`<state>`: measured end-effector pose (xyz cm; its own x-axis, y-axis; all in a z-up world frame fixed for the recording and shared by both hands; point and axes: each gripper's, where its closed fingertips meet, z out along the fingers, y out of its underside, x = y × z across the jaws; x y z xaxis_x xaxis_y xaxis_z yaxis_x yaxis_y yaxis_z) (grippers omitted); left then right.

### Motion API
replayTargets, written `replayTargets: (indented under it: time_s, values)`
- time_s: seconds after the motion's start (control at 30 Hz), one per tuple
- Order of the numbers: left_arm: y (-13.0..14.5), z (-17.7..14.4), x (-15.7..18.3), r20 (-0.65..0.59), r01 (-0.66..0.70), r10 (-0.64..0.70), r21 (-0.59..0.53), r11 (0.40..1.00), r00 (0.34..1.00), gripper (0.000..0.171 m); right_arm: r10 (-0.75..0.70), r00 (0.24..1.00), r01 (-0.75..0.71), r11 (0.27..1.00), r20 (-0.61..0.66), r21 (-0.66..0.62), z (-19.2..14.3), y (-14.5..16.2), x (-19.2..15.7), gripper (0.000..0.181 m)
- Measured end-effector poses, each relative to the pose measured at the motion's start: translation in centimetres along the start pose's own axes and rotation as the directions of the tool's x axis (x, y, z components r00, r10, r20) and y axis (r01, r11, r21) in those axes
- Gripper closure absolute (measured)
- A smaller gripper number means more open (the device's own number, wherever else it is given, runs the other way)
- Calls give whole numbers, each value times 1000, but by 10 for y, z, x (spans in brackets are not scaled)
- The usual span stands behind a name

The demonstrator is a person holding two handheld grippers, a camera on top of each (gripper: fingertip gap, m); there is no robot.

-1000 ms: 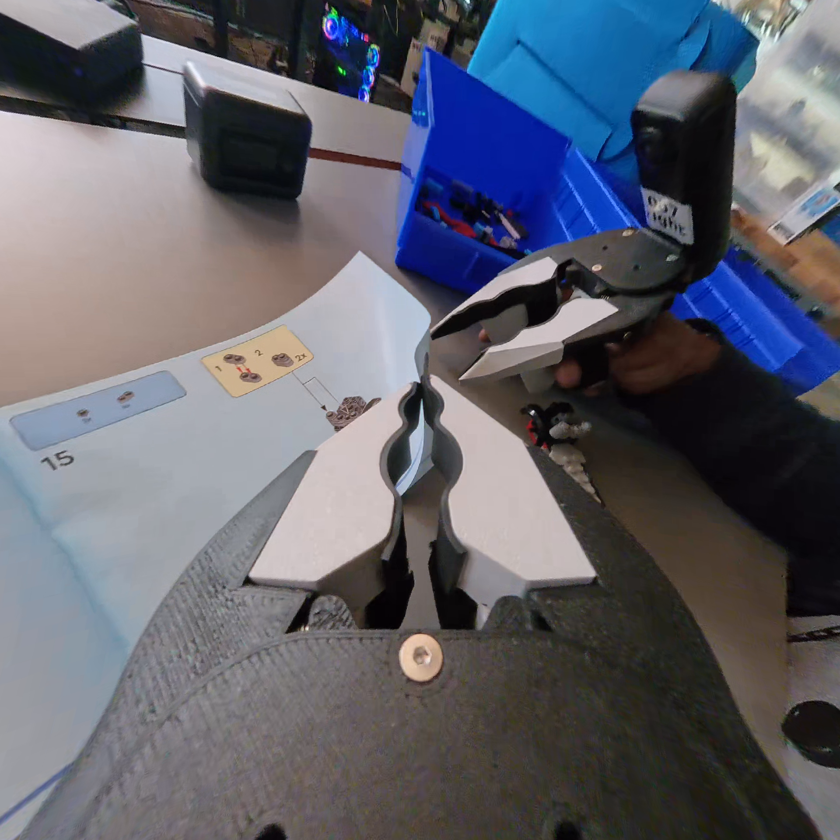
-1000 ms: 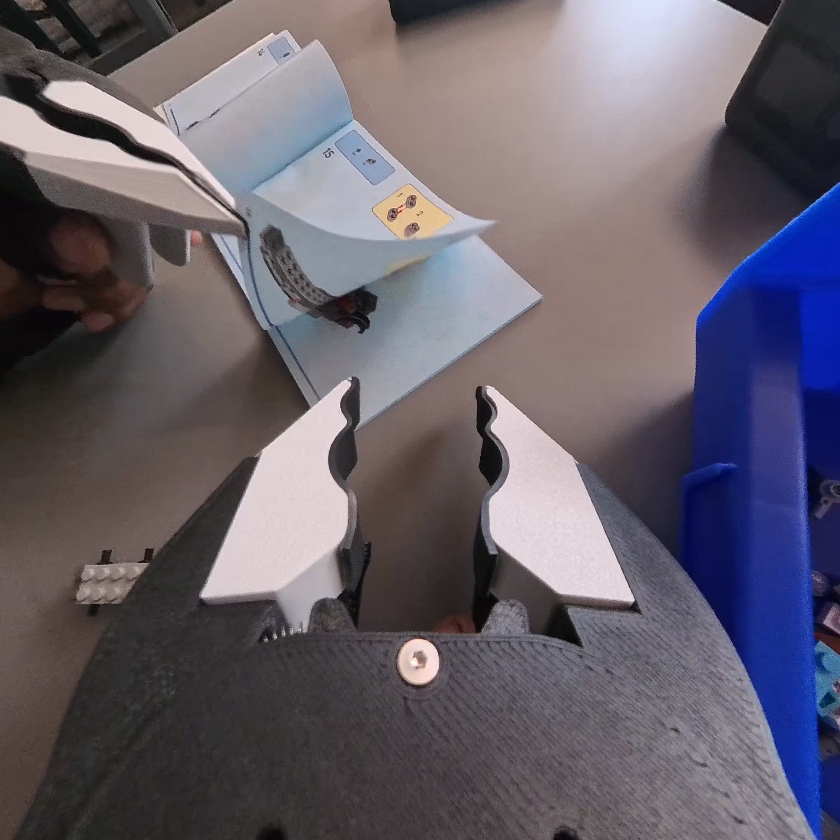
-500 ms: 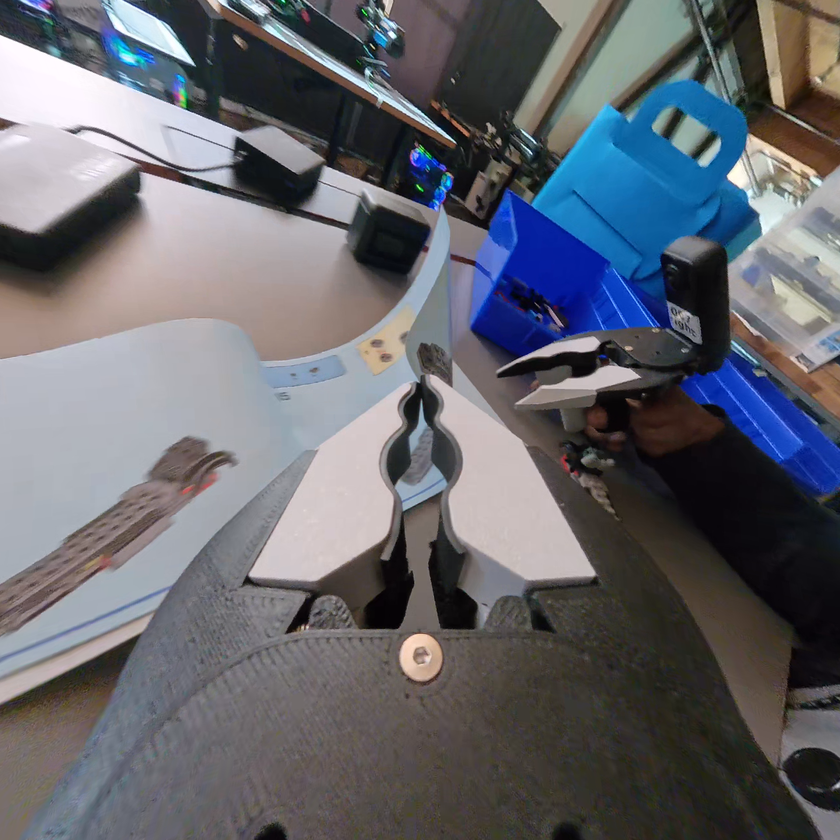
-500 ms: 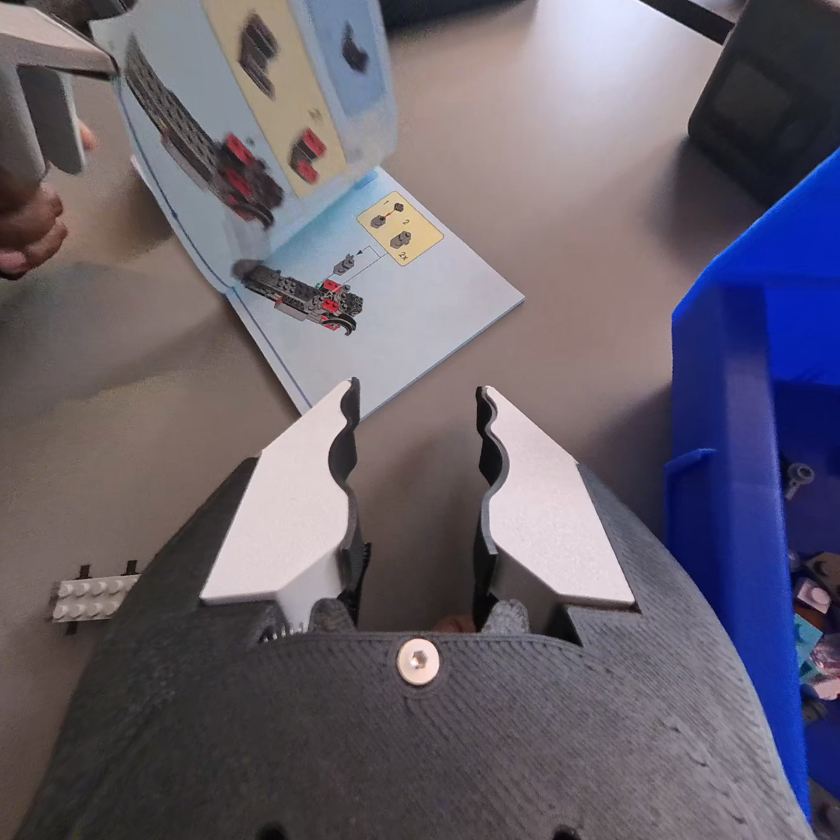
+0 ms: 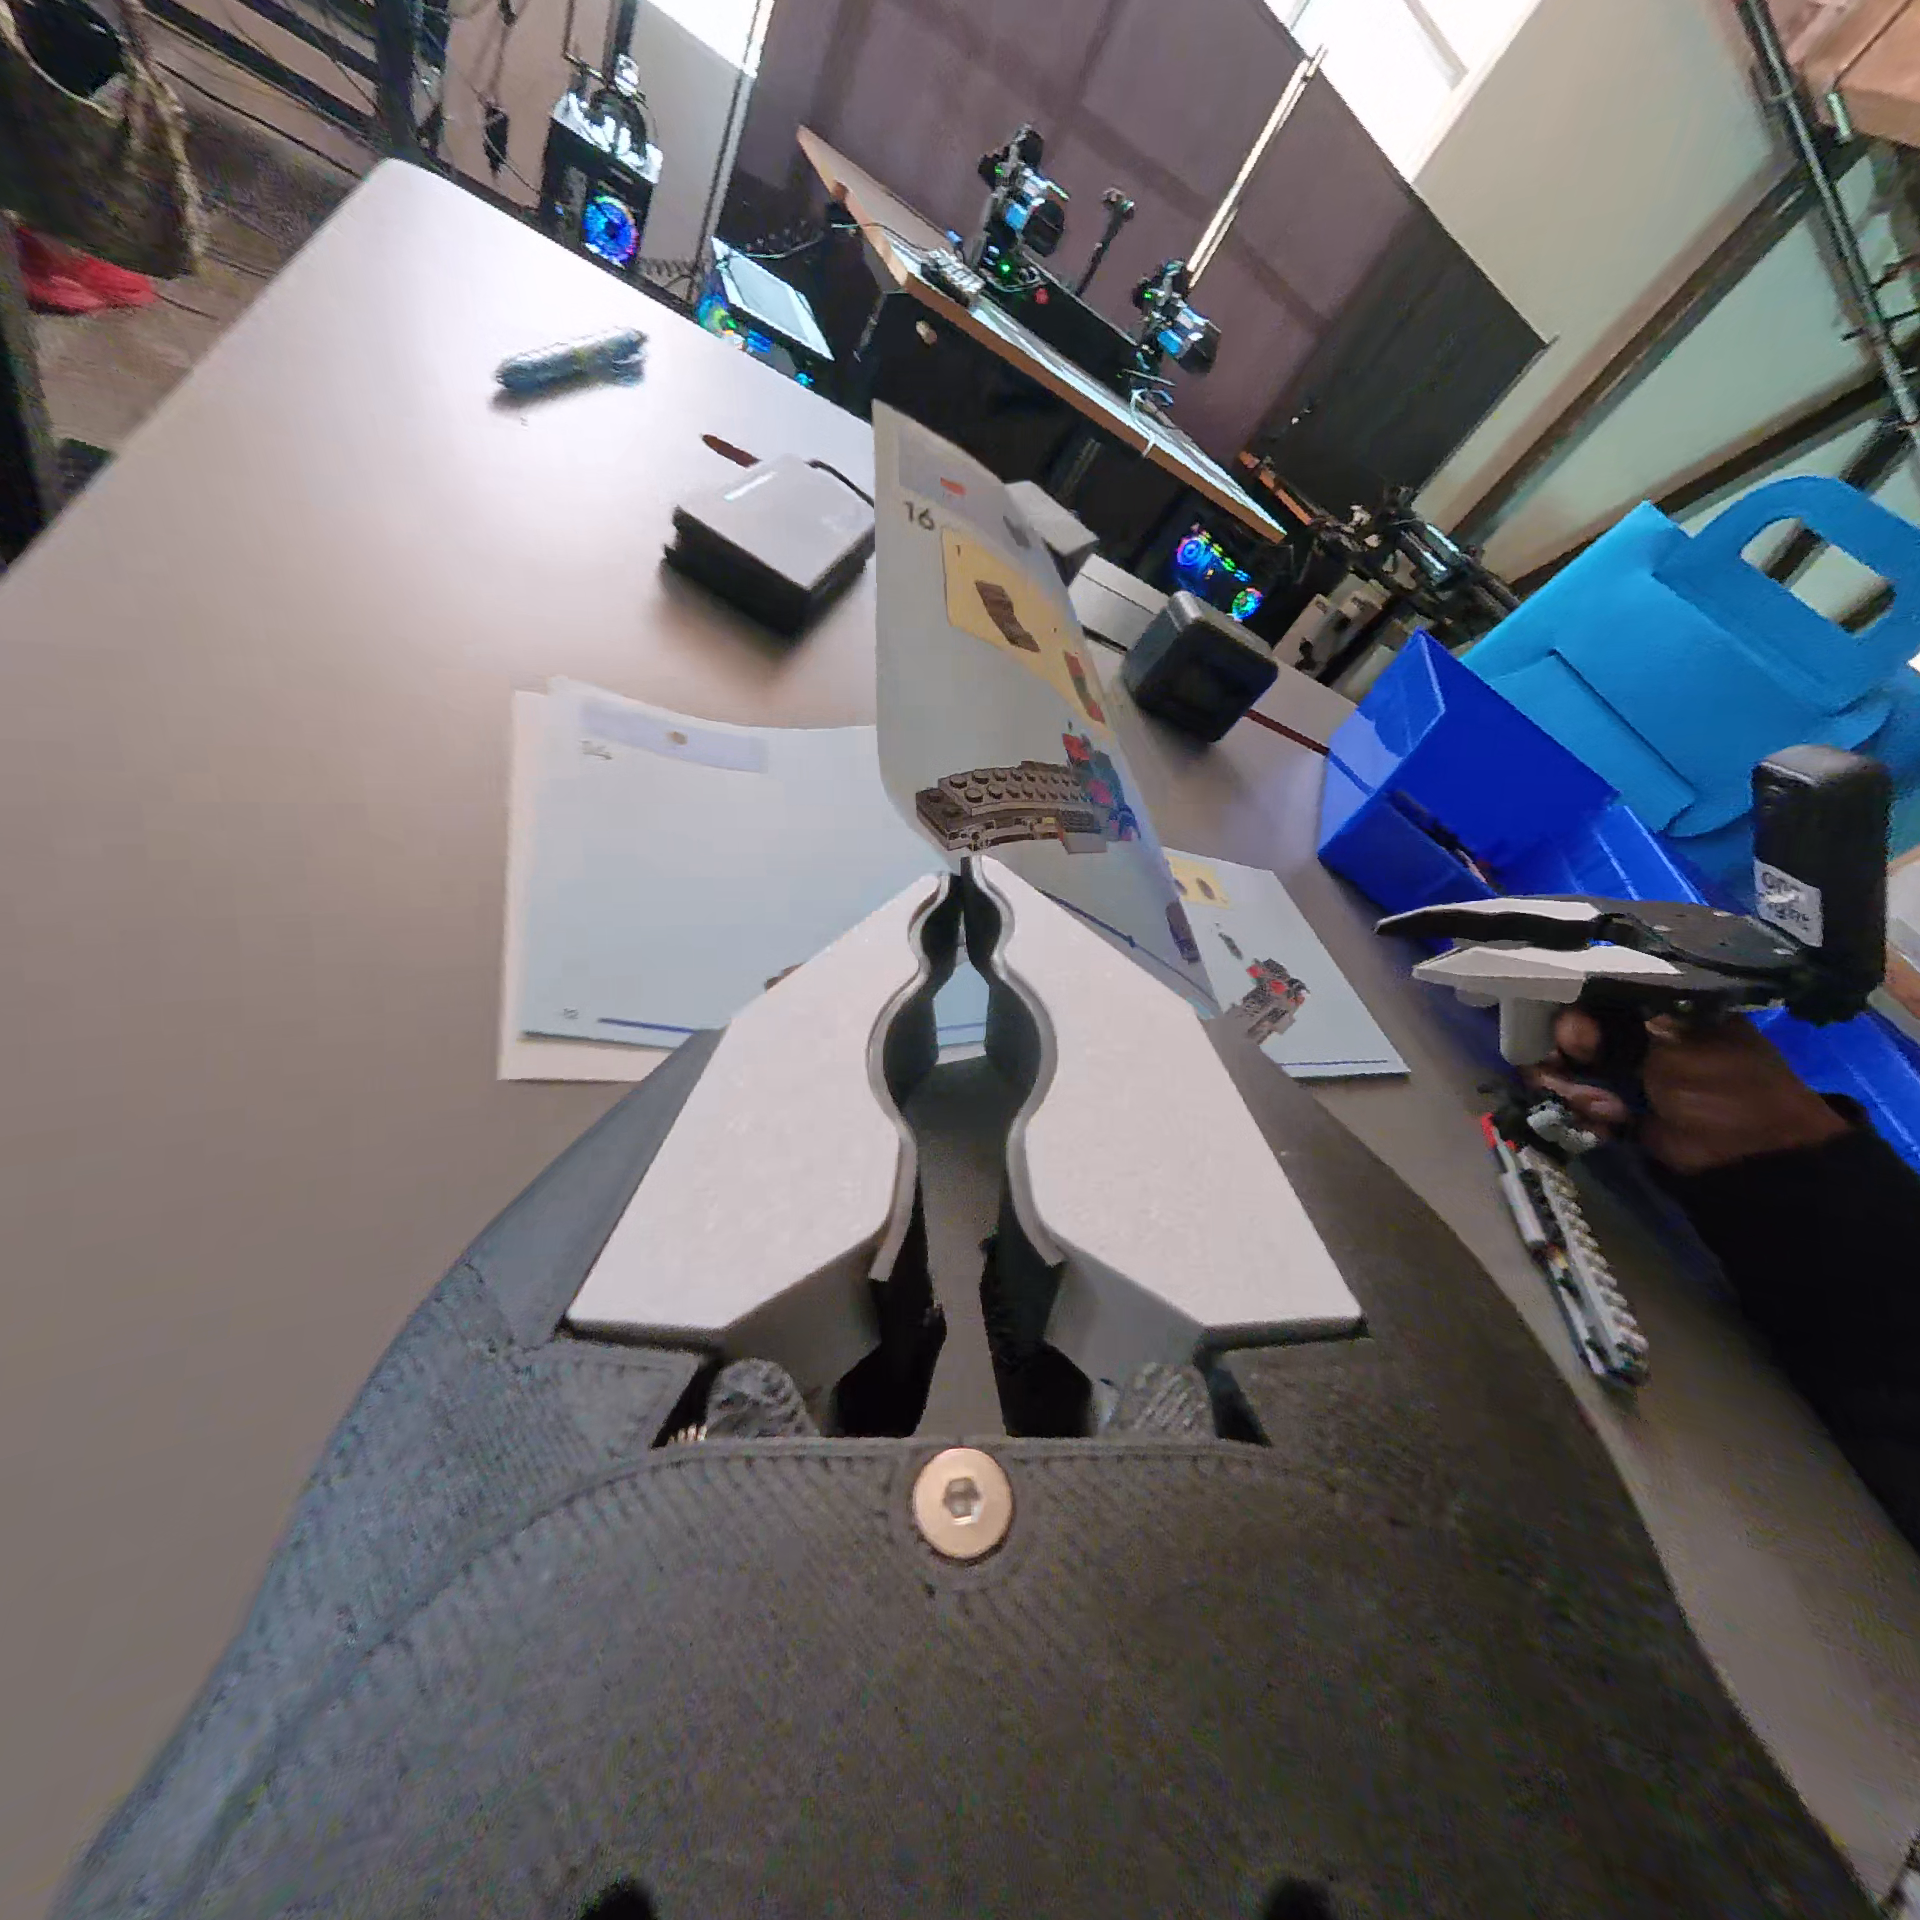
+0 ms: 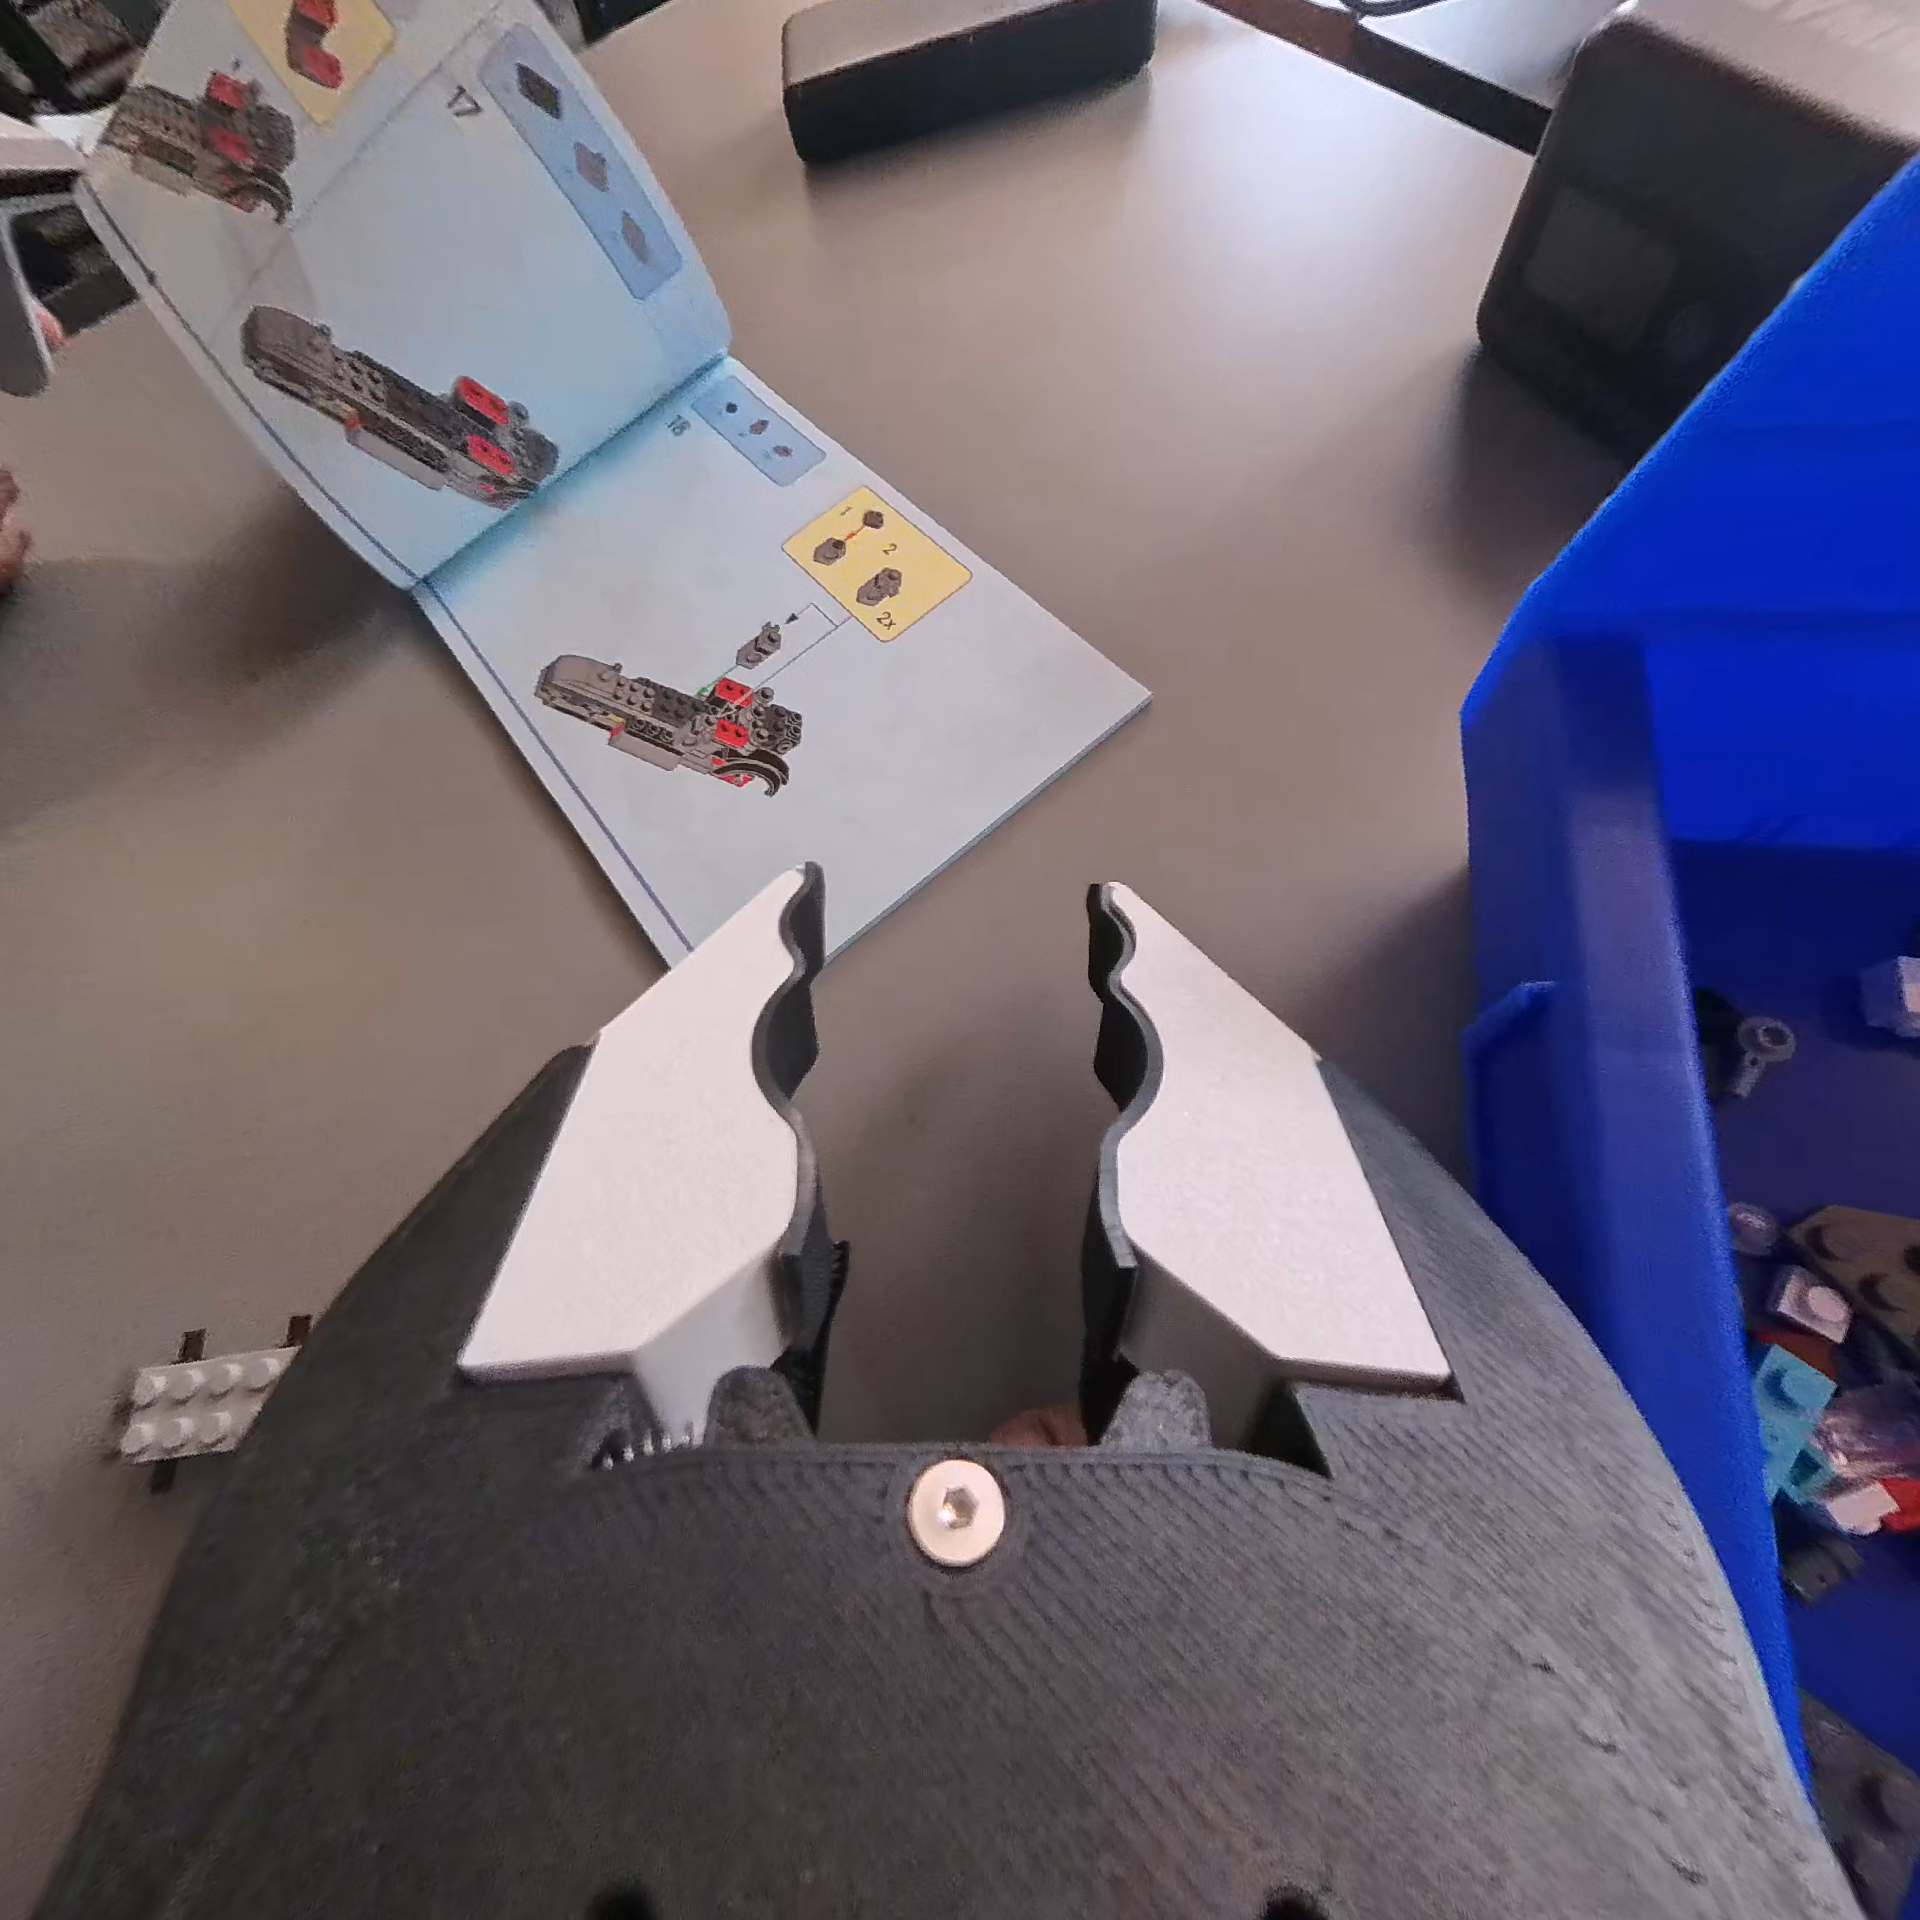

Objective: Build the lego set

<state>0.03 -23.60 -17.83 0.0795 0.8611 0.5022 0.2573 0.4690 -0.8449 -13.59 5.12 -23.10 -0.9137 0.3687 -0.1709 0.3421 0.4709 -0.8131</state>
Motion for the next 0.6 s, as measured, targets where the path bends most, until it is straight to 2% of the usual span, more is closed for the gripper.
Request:
replayTargets:
  time_s: [0.27,0.5,0.6]
  values:
    - [-7,-22,-31,86,0,1,-6,1000,996,171,9,1000,-9,1000,-27,-7,1,1,3,129]
    - [1,-29,-61,179,33,-15,-96,995,984,171,-14,999,10,996,-44,-88,8,11,3,128]
    - [3,-28,-64,164,78,-59,-107,991,985,169,-23,999,16,992,-49,-124,11,15,3,128]
